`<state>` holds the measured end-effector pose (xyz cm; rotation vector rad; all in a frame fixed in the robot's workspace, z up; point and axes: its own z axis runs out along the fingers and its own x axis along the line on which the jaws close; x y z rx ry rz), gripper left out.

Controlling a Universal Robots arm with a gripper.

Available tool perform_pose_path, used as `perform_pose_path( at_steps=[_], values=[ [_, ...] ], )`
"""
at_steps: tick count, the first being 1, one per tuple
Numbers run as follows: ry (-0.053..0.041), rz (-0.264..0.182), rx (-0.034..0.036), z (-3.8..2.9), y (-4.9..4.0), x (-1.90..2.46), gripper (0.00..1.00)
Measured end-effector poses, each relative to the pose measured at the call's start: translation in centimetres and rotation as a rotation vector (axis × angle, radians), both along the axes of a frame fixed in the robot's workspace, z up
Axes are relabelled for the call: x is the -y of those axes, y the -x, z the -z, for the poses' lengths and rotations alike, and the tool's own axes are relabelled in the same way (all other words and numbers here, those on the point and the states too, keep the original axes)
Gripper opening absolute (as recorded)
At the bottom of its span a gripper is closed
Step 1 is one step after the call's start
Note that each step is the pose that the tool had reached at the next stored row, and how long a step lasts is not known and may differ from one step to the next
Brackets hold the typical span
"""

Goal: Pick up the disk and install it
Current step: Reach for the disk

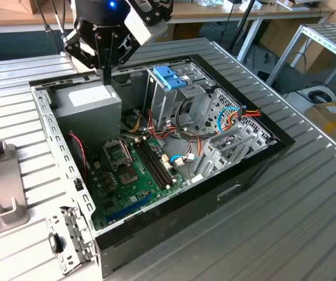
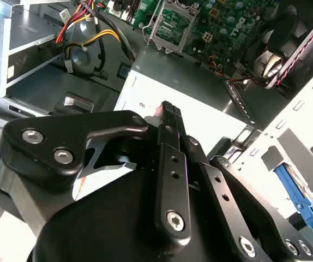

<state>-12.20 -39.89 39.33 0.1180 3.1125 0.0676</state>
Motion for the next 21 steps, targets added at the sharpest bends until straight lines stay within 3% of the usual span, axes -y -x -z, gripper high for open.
perform_pose_path(
  at_steps=[21],
  values=[
    [0.0002, 0.000, 0.0000, 0.00, 0.31, 0.00, 0.10]
  ],
)
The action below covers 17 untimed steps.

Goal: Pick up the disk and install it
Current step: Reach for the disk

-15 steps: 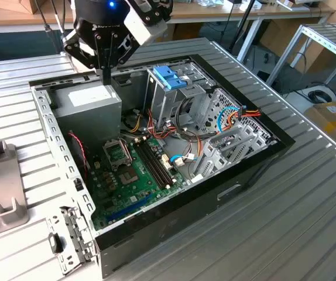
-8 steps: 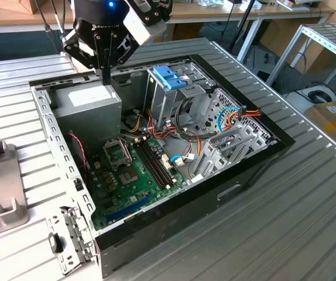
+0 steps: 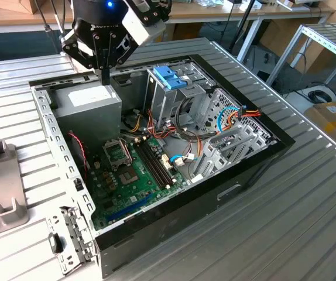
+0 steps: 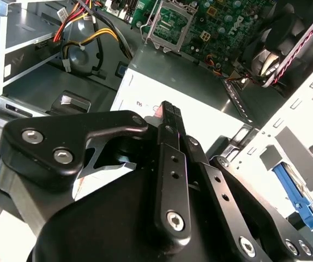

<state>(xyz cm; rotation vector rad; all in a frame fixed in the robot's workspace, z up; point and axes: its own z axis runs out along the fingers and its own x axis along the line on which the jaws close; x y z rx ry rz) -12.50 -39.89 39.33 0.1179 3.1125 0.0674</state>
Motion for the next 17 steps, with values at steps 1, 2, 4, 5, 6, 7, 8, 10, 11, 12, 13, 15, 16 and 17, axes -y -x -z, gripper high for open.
perform_pose_path(
  at_steps=[1, 2, 4, 5, 6, 7, 8, 10, 11, 12, 13, 15, 16, 17],
  values=[
    [0.0000, 0.000, 0.0000, 0.00, 0.00, 0.00, 0.10],
    [0.0001, 0.000, 0.0000, 0.00, 0.01, 0.00, 0.10],
    [0.0000, 0.000, 0.0001, 0.00, 0.06, 0.00, 0.10],
    [0.0001, 0.000, 0.0000, 0.00, 0.12, 0.00, 0.10],
    [0.0000, 0.000, 0.0001, 0.00, 0.18, 0.00, 0.10],
    [0.0001, 0.000, 0.0000, 0.00, 0.20, 0.00, 0.10],
    [0.0001, 0.000, 0.0000, 0.00, 0.21, 0.00, 0.10],
    [0.0001, 0.000, 0.0000, 0.00, 0.26, 0.00, 0.10],
    [0.0001, 0.000, 0.0001, 0.00, 0.27, 0.00, 0.10],
    [0.0001, 0.000, 0.0000, 0.00, 0.28, 0.00, 0.10],
    [0.0001, 0.000, 0.0000, 0.00, 0.30, 0.00, 0.10],
    [0.0001, 0.000, 0.0000, 0.00, 0.33, 0.00, 0.10],
    [0.0000, 0.000, 0.0001, 0.00, 0.35, 0.00, 0.10],
    [0.0000, 0.000, 0.0001, 0.00, 0.38, 0.00, 0.10]
  ],
)
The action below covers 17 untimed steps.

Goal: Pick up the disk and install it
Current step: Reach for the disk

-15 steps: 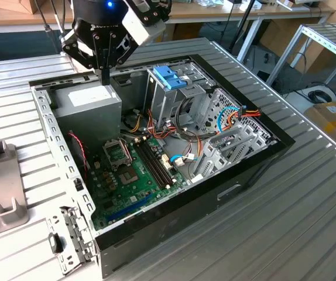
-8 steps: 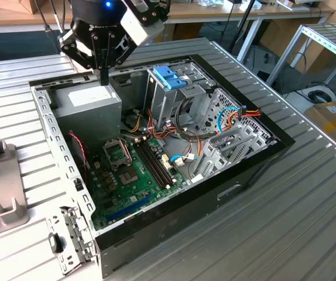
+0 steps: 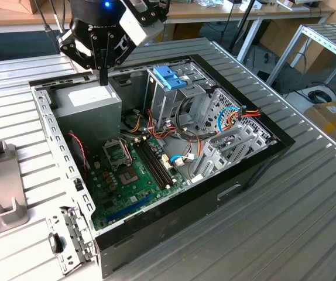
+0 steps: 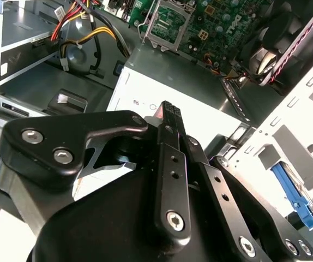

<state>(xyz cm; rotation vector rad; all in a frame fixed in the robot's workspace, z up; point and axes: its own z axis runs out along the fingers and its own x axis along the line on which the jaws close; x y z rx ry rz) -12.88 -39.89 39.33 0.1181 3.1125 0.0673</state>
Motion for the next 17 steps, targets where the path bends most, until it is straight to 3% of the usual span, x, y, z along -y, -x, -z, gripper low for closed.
perform_pose_path(
  at_steps=[17],
  values=[
    [0.0000, 0.000, -0.0001, 0.00, 0.42, 0.00, 0.10]
  ],
)
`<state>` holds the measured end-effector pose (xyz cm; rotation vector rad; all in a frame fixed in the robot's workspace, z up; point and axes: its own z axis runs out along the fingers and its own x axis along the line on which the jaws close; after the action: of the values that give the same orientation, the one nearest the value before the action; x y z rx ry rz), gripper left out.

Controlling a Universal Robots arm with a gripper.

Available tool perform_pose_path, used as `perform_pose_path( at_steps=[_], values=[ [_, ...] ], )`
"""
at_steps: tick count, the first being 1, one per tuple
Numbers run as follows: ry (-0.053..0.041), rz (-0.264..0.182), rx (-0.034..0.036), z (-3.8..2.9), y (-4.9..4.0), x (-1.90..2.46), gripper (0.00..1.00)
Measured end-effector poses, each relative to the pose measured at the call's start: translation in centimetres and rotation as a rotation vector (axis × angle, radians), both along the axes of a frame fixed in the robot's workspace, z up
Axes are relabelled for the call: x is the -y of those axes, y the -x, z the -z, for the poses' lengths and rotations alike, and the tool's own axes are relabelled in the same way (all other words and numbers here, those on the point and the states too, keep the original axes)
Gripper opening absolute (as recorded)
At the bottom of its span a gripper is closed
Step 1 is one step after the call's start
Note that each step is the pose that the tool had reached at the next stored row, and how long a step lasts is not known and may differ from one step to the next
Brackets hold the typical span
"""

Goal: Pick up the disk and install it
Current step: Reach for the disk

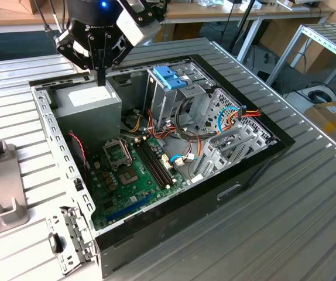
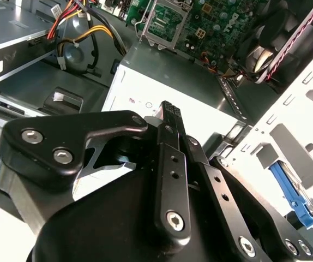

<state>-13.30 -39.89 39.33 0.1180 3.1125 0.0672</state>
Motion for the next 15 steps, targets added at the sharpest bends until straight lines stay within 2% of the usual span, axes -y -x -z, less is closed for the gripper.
perform_pose_path(
  at_steps=[15],
  values=[
    [0.0001, 0.000, 0.0001, 0.00, 0.49, 0.00, 0.10]
  ],
)
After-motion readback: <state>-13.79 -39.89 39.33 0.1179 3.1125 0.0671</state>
